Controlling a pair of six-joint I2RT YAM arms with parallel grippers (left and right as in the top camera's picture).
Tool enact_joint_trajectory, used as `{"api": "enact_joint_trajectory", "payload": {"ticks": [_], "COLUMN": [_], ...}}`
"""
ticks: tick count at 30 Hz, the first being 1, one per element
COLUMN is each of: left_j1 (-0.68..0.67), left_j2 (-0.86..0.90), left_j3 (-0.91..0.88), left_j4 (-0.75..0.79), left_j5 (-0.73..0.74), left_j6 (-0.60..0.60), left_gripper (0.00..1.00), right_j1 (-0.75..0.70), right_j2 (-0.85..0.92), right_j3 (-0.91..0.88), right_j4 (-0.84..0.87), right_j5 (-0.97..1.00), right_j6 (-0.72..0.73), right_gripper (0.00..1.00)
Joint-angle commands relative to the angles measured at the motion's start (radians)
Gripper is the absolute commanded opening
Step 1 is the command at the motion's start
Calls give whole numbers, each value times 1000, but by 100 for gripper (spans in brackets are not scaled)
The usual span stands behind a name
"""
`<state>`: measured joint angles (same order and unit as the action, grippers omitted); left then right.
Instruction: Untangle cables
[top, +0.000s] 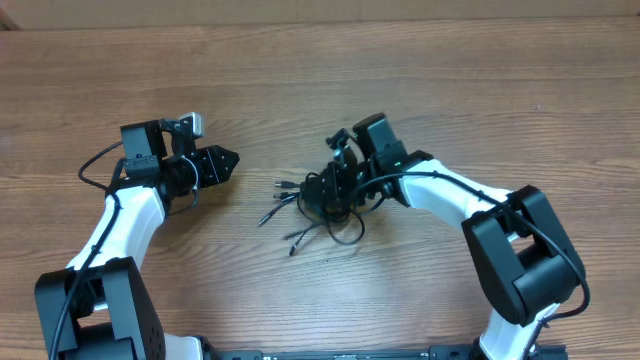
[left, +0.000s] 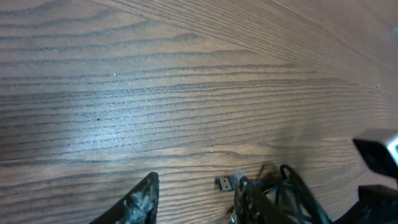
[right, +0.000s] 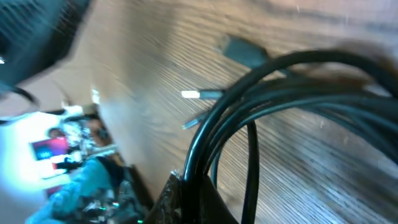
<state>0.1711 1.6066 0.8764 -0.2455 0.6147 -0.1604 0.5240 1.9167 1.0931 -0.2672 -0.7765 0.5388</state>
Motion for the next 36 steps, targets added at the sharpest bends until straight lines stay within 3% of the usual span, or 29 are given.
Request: {"api": "enact_joint_trajectory", "payload": {"ticks": [1,6,9,16,29,36], "left_j1": [5,5,5,5,5,5], "left_j2": [8,8,8,8,8,8], "left_j3": [18,18,18,18,18,18], "left_j4": [4,3,3,3,3,3], "left_j5": [21,21,21,21,22,33], "left_j6": [11,11,11,11,11,11], "left_gripper": [42,44,45,45,45,46], "right_j1": [31,48,52,117,317,356], "right_j2": [-24,-24,-24,-24,-24,-24], "right_j3": [12,12,12,12,12,12], "right_j4": [-43,-80,-84,-92,-91,-90], "right_j5": [135,212,237,309,755,836], "right_j6": [-51,-51,-50,-50,-38,-38], "right_gripper": [10,37,44,45,44,30]}}
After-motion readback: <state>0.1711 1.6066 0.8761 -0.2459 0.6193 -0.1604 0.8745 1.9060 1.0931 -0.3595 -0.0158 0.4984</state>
